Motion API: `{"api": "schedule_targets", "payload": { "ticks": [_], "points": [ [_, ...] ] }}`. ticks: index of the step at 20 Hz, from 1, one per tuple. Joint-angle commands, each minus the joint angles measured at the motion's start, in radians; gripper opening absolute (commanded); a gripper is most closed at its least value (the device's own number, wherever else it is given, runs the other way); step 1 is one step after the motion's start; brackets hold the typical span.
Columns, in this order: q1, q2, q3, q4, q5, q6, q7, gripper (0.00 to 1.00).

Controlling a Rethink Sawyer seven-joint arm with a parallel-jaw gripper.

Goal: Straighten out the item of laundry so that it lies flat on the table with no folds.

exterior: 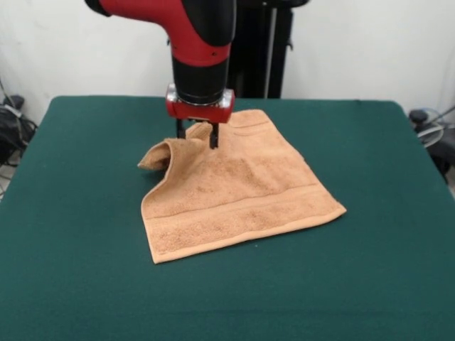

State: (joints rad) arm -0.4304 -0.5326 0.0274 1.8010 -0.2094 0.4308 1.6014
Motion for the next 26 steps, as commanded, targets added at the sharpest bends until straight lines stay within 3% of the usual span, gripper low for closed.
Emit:
{"api": "schedule_targets", "payload": {
  "ticks": [1,6,11,15,21,26],
  "points": [
    [-0.002,0.045,0.082,-0.080,0.053,-0.019,0.132,1.00],
    [0.014,0.026,0.074,-0.056,0.064,-0.031,0.159,1.00],
    [0.026,-0.115,0.074,0.036,0.083,0.024,0.159,1.00],
    [0.060,-0.187,0.046,0.051,0.092,0.081,0.161,1.00],
    [0.094,-0.168,0.023,0.000,0.107,0.178,0.158,1.00],
    [0.139,-0.046,0.015,-0.066,0.119,0.115,0.202,1.00]
  ]
}}
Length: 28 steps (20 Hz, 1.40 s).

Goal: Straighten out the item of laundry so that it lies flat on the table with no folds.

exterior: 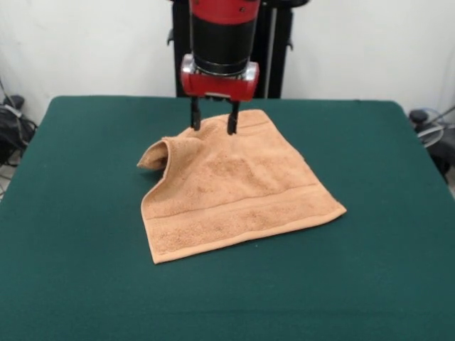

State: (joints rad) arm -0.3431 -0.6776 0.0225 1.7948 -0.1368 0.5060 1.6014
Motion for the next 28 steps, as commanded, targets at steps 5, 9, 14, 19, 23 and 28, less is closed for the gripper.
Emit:
{"api": "schedule_targets", "payload": {
  "ticks": [5,9,14,19,23,28],
  "points": [
    [0.097,0.215,0.005,-0.129,0.072,-0.044,0.242,1.00],
    [0.081,0.239,0.020,-0.122,0.088,-0.084,0.221,1.00],
    [0.095,0.251,0.005,-0.116,0.082,-0.125,0.219,1.00],
    [0.080,0.249,0.009,-0.105,0.082,-0.146,0.206,0.00],
    [0.073,0.242,0.010,-0.110,0.081,-0.137,0.189,0.00],
    [0.091,0.254,-0.005,-0.146,0.096,-0.108,0.202,0.00]
  ]
}}
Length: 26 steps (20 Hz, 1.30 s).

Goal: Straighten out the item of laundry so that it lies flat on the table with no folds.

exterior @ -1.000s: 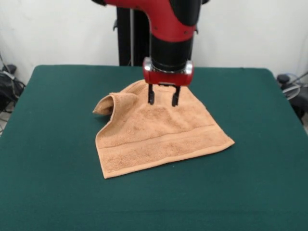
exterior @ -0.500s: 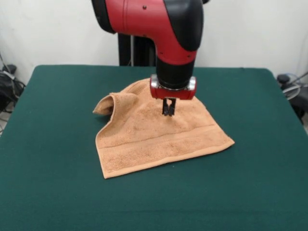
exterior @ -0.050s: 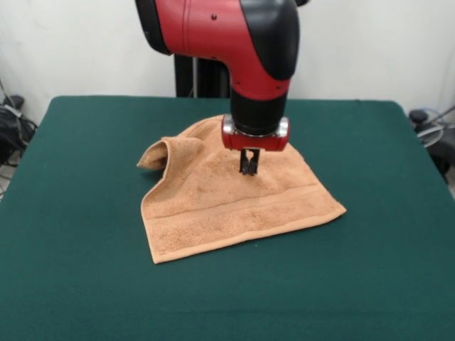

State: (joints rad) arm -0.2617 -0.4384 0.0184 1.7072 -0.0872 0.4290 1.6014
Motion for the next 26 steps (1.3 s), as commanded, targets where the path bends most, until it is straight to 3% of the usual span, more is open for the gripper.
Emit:
{"api": "schedule_targets", "payload": {
  "ticks": [1,12,17,26],
  "points": [
    [0.011,0.027,0.000,-0.072,0.047,-0.036,0.201,0.00],
    [0.071,0.309,-0.001,-0.326,0.098,-0.146,0.243,0.00],
    [0.130,0.353,-0.044,-0.395,0.142,-0.133,0.290,0.00],
    [0.158,0.380,-0.054,-0.424,0.188,-0.148,0.299,0.00]
  ]
}}
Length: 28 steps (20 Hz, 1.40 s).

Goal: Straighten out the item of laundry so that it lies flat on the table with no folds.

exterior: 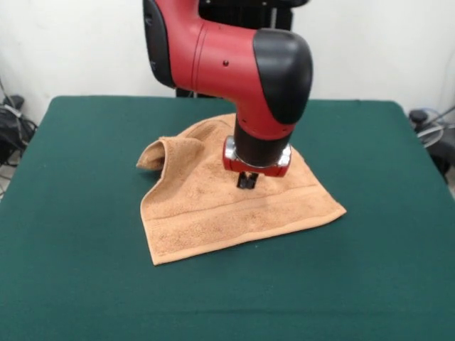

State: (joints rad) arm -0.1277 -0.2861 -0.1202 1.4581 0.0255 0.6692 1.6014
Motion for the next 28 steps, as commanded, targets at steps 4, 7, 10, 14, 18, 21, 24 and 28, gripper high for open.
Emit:
{"api": "schedule_targets", "payload": {
  "ticks": [4,7,10,14,18,21,24,28],
  "points": [
    [0.051,0.239,0.066,-0.203,0.105,-0.355,0.311,0.00],
    [0.065,0.256,0.061,-0.223,0.130,-0.349,0.325,0.00],
    [0.088,0.276,0.047,-0.247,0.158,-0.345,0.349,0.00],
    [0.118,0.295,0.028,-0.273,0.193,-0.341,0.368,0.00],
    [0.152,0.318,0.000,-0.305,0.225,-0.330,0.404,0.00],
    [0.175,0.335,-0.017,-0.323,0.246,-0.329,0.432,0.00],
    [0.185,0.347,-0.016,-0.336,0.258,-0.331,0.437,0.00],
    [0.203,0.360,-0.026,-0.355,0.273,-0.314,0.454,0.00]
  ]
}}
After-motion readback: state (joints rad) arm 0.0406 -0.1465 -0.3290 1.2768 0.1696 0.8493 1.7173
